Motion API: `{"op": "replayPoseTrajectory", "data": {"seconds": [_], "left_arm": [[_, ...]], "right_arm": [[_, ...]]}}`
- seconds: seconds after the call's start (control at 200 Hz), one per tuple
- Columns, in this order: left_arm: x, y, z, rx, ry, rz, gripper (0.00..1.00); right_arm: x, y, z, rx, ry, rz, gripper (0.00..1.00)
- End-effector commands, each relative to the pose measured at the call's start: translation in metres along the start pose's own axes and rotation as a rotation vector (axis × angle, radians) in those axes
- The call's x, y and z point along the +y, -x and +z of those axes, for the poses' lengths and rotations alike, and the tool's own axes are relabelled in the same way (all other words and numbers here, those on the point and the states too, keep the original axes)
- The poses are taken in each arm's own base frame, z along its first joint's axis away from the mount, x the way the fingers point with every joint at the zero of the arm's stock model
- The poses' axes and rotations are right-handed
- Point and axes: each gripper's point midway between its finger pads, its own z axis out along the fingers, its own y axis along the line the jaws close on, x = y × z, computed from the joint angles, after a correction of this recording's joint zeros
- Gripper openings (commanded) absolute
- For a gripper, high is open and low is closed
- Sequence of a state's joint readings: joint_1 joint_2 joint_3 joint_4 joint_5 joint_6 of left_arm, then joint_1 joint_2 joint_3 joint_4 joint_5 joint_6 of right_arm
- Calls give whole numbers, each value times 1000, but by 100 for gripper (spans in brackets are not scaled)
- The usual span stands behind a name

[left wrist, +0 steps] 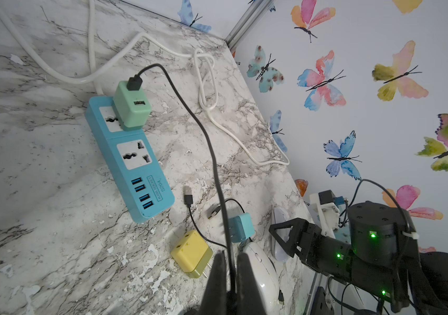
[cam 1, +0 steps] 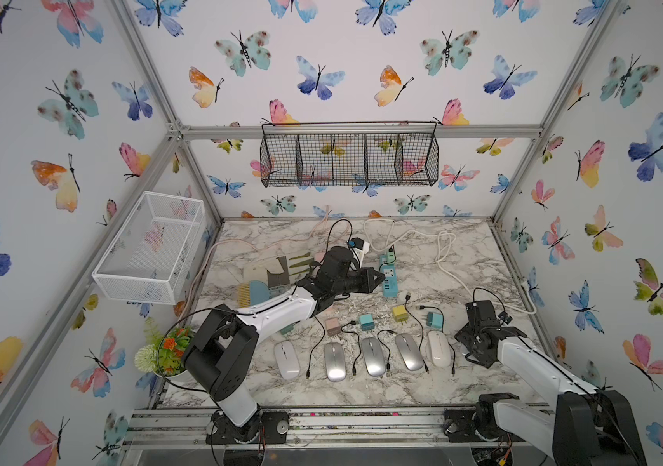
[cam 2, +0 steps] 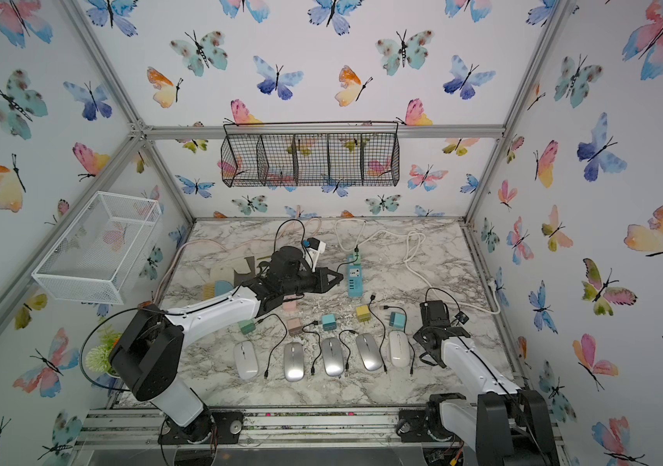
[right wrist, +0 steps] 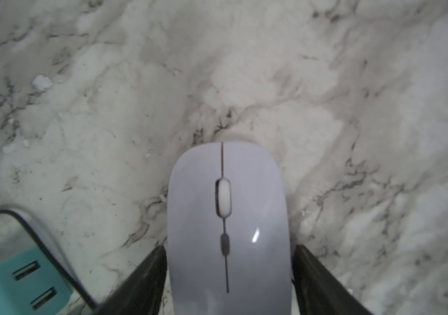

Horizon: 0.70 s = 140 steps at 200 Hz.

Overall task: Unplug the wireless mouse
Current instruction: Place the mouse at the center of the board, then place the power cord at the center of the board.

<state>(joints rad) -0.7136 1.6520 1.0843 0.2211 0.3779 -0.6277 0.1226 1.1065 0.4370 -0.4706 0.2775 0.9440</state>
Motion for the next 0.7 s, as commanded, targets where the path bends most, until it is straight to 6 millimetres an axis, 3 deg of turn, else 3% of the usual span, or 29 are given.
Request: {"op": "replayPoseTrajectory", "data": {"seconds": [0.0, 0.08, 0.245, 0.425, 0.581, 0.696], "left_arm": [[-13, 3, -7, -10, -41, 27, 0], [-15, 2, -7, -6, -51, 24, 0], [-19, 7, -10, -7, -99, 7, 0], [-19, 12, -10, 18, -155, -18, 0], [-8, 15, -8, 37, -161, -67, 0], [3, 14, -5, 45, -155, -107, 0]], "right_arm": [[1, 17, -14, -55, -6, 1, 89], [6, 32, -26, -105, 8, -34, 98], [51, 56, -50, -155, 164, -223, 98], [144, 56, -72, -197, 543, -484, 98], [217, 44, -81, -213, 664, -699, 95], [258, 42, -71, -206, 732, -761, 86]]}}
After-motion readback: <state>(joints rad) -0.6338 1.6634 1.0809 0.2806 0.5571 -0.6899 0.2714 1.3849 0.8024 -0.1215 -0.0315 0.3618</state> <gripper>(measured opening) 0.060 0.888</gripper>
